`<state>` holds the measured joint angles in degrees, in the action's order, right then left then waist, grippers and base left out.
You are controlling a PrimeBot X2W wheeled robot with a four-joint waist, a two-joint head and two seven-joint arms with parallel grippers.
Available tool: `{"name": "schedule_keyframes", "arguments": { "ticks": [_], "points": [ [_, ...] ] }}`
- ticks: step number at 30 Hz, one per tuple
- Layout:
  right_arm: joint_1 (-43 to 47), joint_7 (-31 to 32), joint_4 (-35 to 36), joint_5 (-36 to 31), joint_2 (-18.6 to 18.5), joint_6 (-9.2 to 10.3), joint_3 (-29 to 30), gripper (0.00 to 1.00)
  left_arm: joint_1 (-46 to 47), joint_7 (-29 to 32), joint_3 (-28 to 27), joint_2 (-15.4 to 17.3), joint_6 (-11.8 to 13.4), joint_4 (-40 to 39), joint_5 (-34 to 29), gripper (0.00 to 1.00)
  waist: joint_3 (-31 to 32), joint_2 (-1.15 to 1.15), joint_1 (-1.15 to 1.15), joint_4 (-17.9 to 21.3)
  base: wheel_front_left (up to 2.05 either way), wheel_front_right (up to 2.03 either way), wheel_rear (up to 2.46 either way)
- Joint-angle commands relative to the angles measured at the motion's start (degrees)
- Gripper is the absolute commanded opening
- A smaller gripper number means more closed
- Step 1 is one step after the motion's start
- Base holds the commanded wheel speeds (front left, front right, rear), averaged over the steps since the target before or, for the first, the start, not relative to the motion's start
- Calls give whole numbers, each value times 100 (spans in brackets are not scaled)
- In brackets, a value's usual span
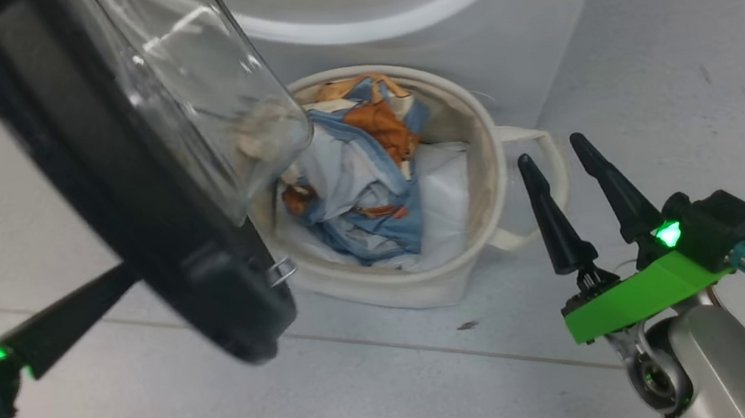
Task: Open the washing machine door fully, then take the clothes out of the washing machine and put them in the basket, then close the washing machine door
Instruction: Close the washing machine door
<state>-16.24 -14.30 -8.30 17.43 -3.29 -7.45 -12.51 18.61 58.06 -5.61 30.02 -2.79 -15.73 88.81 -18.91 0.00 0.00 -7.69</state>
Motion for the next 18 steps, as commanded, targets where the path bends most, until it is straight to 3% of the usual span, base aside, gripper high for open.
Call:
{"name": "schedule_keyframes", "arguments": {
  "ticks": [1,18],
  "points": [
    [-135,-70,217,33,41,-3,-112,100,165,-27,-266,202,-26,-221,-77,0,-37,0,0,101,0,0,0],
    [-336,-70,428,449,41,-3,23,100,1233,-285,309,-194,-120,-66,-431,0,-613,0,0,1008,0,0,0]
  ]
}}
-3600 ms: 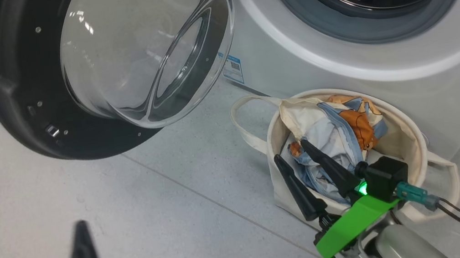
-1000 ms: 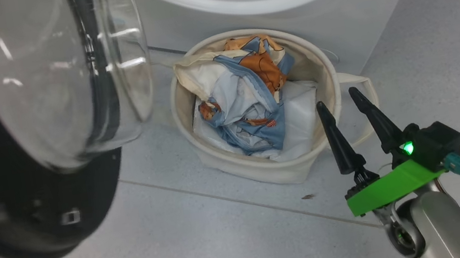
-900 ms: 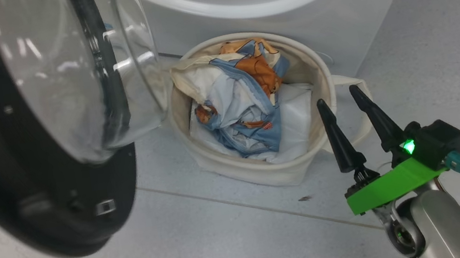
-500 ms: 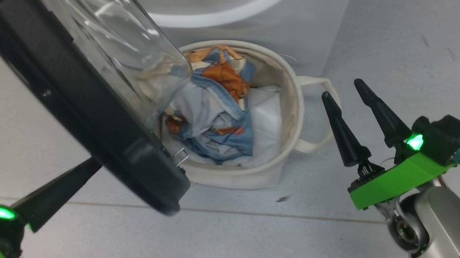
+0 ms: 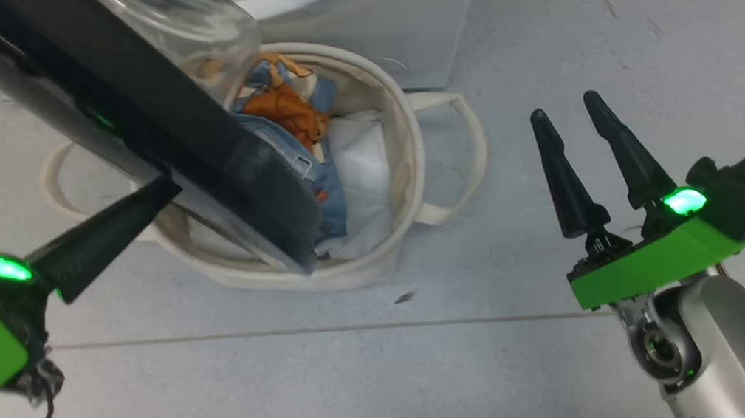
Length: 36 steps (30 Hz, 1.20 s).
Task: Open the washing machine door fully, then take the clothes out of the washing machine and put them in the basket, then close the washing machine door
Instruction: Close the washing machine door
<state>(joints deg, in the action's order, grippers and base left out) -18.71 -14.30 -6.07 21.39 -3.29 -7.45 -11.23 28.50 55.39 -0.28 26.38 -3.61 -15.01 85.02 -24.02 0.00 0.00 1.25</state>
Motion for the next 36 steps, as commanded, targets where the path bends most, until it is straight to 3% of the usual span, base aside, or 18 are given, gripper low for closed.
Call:
{"name": "schedule_keyframes", "arguments": {
  "ticks": [1,16,25,30,36],
  "points": [
    [-87,-70,204,78,41,-3,-85,100,309,-28,-184,130,-31,-80,-55,0,-115,0,0,135,0,0,0],
    [-113,-70,249,73,41,-3,-77,100,1447,-773,242,-709,-309,980,-373,0,-308,0,0,322,0,0,0],
    [-86,-70,191,69,41,-3,1,100,1293,-810,248,-572,-376,1265,-380,0,-174,0,0,168,0,0,0],
    [-15,-70,104,139,41,-3,-129,100,528,-857,214,-276,-385,916,-430,0,311,0,0,49,0,0,0],
    [163,-70,37,107,41,-3,-182,100,-779,-1747,340,226,-386,427,-1596,0,940,0,0,-208,0,0,0]
  ]
}}
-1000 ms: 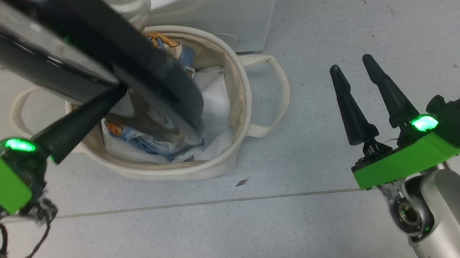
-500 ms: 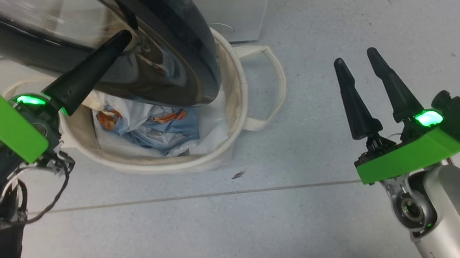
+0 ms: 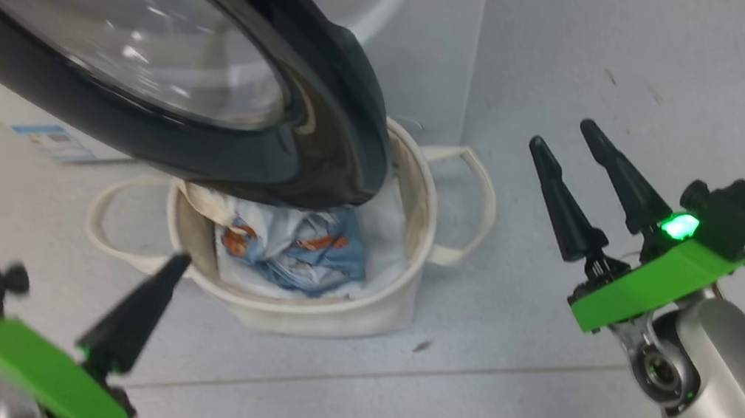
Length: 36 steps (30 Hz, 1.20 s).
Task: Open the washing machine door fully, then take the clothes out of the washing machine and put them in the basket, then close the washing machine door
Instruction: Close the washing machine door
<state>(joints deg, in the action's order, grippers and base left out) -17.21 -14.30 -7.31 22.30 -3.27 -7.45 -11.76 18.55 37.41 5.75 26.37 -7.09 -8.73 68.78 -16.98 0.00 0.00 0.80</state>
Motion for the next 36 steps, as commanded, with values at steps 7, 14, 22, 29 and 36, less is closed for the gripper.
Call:
{"name": "schedule_keyframes", "arguments": {
  "ticks": [7,14,22,29,36],
  "points": [
    [352,-70,133,59,39,-3,-237,100,-893,-2059,-98,339,-39,-49,-1600,1,767,0,0,-476,0,0,0],
    [541,-70,146,40,39,-3,-396,100,-1346,-4030,162,48,-38,638,-2915,0,971,0,0,-708,0,0,0],
    [656,-70,234,87,39,-3,-403,100,-1428,-4959,390,-313,119,1161,-3575,0,1050,0,0,-864,0,0,0],
    [698,-70,215,101,39,-3,-449,100,-1336,-5220,542,-520,265,1526,-4341,0,1001,0,0,-909,0,0,0],
    [669,-70,230,117,39,-3,-441,100,-1322,-5239,422,-720,321,1536,-4778,100,976,0,0,-884,0,0,0]
  ]
}}
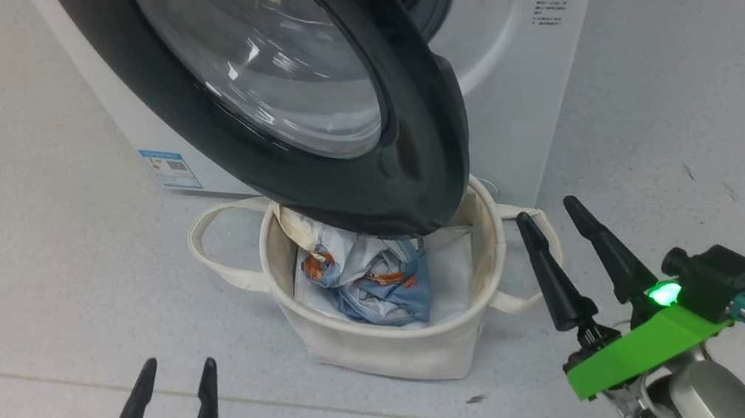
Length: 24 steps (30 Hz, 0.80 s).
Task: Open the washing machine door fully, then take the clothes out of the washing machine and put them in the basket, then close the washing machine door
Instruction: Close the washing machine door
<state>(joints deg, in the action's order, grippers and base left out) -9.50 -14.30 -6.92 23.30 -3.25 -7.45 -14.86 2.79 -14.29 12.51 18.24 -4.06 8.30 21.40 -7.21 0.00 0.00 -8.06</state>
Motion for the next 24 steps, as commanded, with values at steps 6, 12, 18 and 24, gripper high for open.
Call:
{"name": "schedule_keyframes", "arguments": {
  "ticks": [6,12,18,24],
  "points": [
    [-100,-70,187,39,37,-3,-132,100,207,-70,-522,-150,-59,-137,-89,100,9,0,0,17,0,0,0],
    [-116,-70,283,-82,37,-3,-175,100,170,-70,-616,-274,-168,-59,-10,100,30,0,0,23,0,0,0],
    [-143,-70,335,-303,37,-3,-372,100,213,-70,-590,-318,-242,-66,-4,100,-17,0,0,-35,0,0,0],
    [-439,-70,337,-445,37,-3,-813,0,296,-71,-540,-356,-286,-30,-44,100,-166,0,0,-147,0,0,0]
  ]
}}
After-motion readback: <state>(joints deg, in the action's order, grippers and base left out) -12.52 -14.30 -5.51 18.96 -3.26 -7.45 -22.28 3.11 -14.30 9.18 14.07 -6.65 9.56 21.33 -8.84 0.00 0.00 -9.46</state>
